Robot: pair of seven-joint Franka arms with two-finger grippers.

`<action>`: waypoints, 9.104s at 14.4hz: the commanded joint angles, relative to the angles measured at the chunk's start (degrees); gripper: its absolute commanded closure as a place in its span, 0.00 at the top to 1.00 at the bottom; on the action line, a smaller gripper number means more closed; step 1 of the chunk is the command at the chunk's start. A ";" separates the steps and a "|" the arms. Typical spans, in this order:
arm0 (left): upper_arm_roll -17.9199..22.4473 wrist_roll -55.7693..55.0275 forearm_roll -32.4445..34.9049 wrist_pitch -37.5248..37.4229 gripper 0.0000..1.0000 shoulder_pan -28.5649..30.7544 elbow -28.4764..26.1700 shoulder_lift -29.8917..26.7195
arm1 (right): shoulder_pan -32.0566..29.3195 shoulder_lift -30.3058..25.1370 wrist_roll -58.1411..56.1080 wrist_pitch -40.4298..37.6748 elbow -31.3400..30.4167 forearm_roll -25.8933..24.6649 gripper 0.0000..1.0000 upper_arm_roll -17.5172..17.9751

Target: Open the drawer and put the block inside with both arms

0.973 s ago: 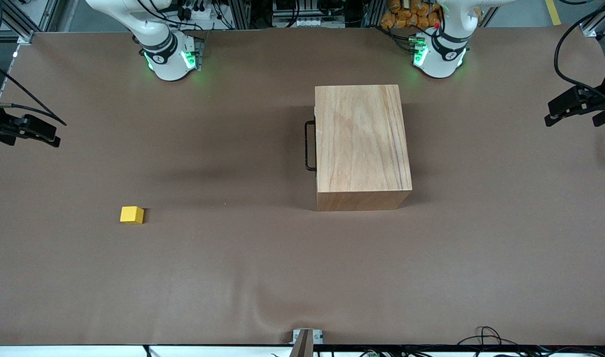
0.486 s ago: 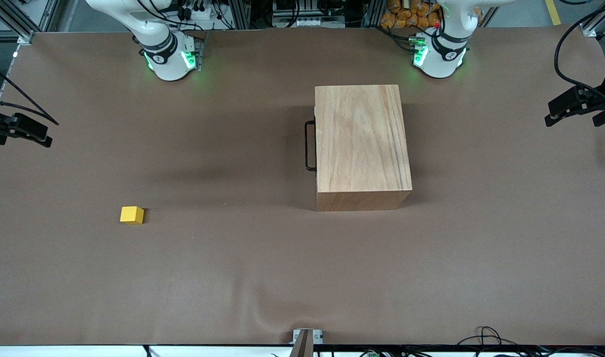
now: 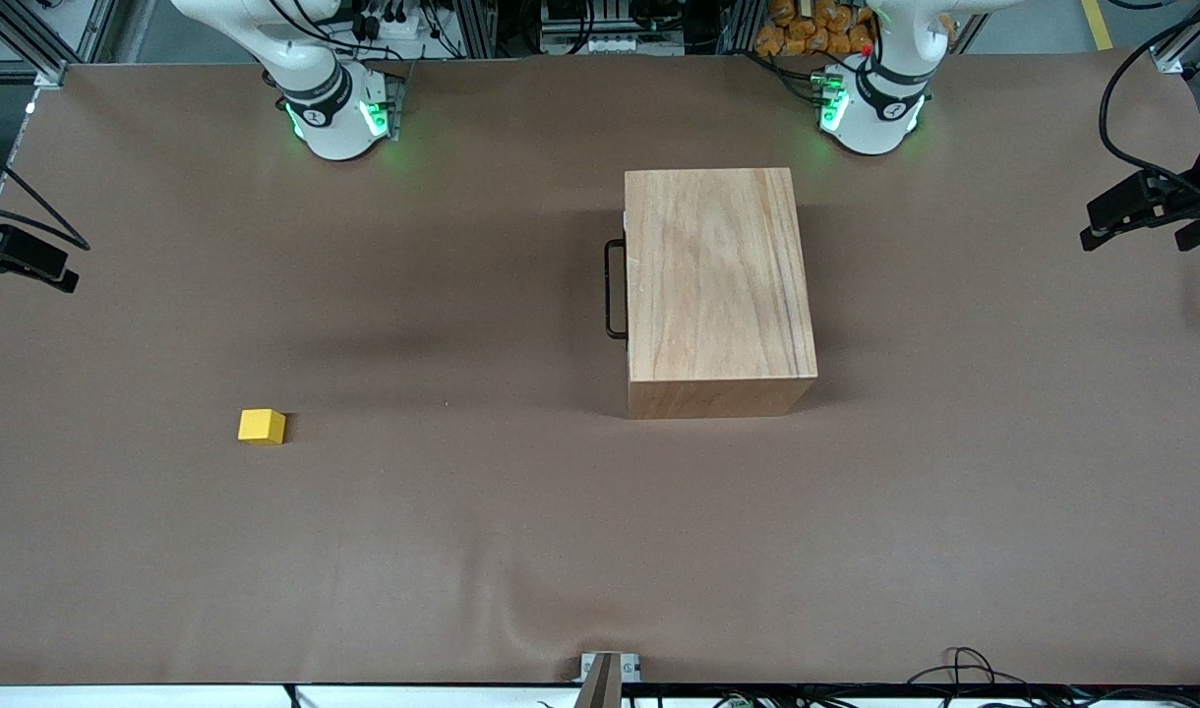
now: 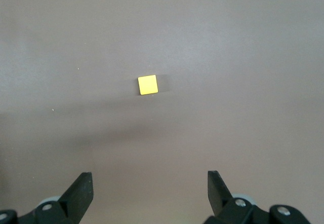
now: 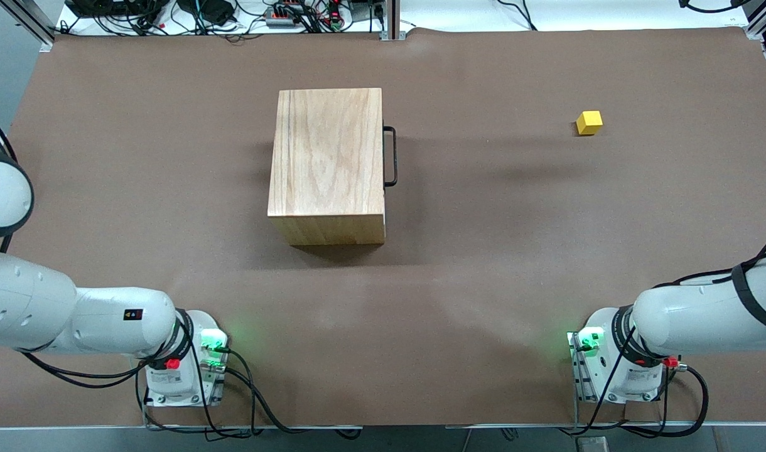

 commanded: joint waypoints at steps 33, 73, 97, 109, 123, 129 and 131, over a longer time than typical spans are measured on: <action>-14.56 -52.91 3.49 9.64 1.00 -31.13 8.11 22.24 | -2.58 7.17 5.53 -0.46 1.82 4.00 1.00 0.89; -6.21 -58.80 14.23 23.00 1.00 -51.72 9.87 40.52 | -2.93 20.88 3.07 19.84 -8.46 8.31 1.00 0.98; -6.73 -59.42 11.59 33.90 1.00 -52.95 11.62 43.42 | -1.70 32.13 -7.83 42.16 -18.39 5.49 1.00 0.89; -7.09 -59.42 11.41 38.38 1.00 -54.62 12.85 44.31 | -1.70 31.87 -7.04 44.63 -19.36 7.43 0.10 1.07; -7.35 -59.59 9.92 47.60 1.00 -56.02 12.94 45.71 | 3.38 23.27 -12.84 27.14 -7.94 11.03 0.00 1.16; -7.52 -59.51 9.83 52.09 1.00 -56.64 12.94 46.68 | 8.13 20.10 -3.55 26.00 -8.55 15.33 0.00 1.24; -7.96 -59.68 9.74 52.27 1.00 -56.64 12.94 46.51 | 10.24 19.48 0.76 26.08 -9.86 17.96 0.00 1.24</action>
